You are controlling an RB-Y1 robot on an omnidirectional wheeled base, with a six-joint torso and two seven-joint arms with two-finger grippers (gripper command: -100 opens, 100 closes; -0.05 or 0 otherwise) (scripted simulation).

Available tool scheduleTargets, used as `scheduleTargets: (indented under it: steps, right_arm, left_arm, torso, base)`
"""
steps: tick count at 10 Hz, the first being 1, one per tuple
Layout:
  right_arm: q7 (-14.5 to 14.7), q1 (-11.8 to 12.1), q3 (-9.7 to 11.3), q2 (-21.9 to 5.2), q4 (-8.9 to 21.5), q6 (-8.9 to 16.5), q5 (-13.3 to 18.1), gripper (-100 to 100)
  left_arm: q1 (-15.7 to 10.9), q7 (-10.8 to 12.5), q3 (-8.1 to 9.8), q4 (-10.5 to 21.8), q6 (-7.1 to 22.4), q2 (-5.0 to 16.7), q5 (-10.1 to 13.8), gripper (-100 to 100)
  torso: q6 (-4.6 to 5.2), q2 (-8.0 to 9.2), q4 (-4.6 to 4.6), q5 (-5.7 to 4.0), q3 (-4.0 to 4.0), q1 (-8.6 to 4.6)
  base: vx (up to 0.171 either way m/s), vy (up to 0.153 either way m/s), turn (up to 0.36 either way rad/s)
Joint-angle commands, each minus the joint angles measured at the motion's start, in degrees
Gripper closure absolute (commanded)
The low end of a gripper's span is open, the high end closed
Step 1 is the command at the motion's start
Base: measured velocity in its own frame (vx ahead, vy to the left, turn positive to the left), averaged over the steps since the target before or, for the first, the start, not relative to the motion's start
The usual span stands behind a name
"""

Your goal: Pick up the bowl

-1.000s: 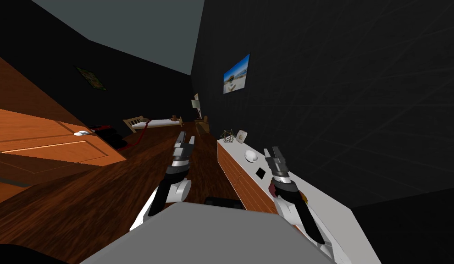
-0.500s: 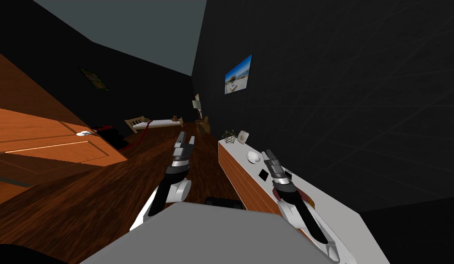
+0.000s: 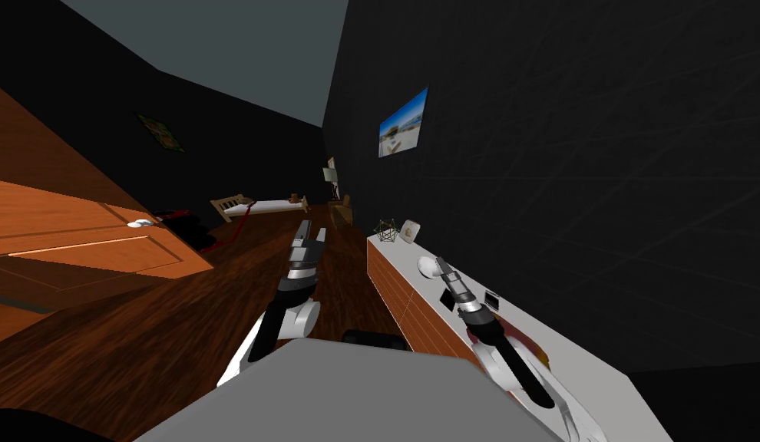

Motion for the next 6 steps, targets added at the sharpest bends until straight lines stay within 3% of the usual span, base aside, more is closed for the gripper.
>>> scheduleTargets:
  steps: [1, 2, 5, 6]
  right_arm:
    - [2.6, 0.2, 1.1, -2.9, 1.9, 0.9, 0.9, -100]
    - [2.6, 0.2, 1.1, -3.8, 1.9, 0.9, 0.9, -100]
    - [7.5, 0.8, 3.5, -8.9, 5.9, 2.1, 2.8, -100]
    - [7.5, 0.8, 3.5, -9.9, 5.9, 2.1, 2.8, -100]
  left_arm:
    - [0.0, 0.0, 0.00, 0.0, 0.0, 0.0, 0.0, 0]
    - [0.0, 0.0, 0.00, 0.0, 0.0, 0.0, 0.0, 0]
    - [0.0, 0.0, 0.00, 0.0, 0.0, 0.0, 0.0, 0]
    - [0.0, 0.0, 0.00, 0.0, 0.0, 0.0, 0.0, 0]
  torso:
    - [0.00, 0.00, 0.00, 0.00, 0.00, 0.00]
    - [0.00, -0.03, -0.01, 0.01, -0.01, 0.09]
    - [0.01, -0.04, -0.01, 0.01, -0.03, 0.05]
    - [0.01, -0.05, -0.01, 0.00, -0.03, 0.03]
  base:
    - [0.066, 0.054, 0.030]
    - [0.059, 0.049, 0.010]
    - [0.076, 0.041, 0.024]
    - [0.067, 0.036, 0.014]
